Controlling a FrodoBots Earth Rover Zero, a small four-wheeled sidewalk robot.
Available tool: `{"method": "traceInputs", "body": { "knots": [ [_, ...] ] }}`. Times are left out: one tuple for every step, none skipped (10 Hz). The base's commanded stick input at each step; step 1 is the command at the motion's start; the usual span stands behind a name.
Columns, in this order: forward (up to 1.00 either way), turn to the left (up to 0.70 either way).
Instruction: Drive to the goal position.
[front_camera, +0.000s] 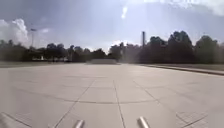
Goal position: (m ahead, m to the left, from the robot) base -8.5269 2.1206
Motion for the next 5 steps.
{"method": "traceInputs", "body": {
  "knots": [
    [0.70, 0.00],
    [0.70, 0.00],
    [0.70, 0.00],
    [0.70, 0.00],
    [0.70, 0.00]
  ]
}}
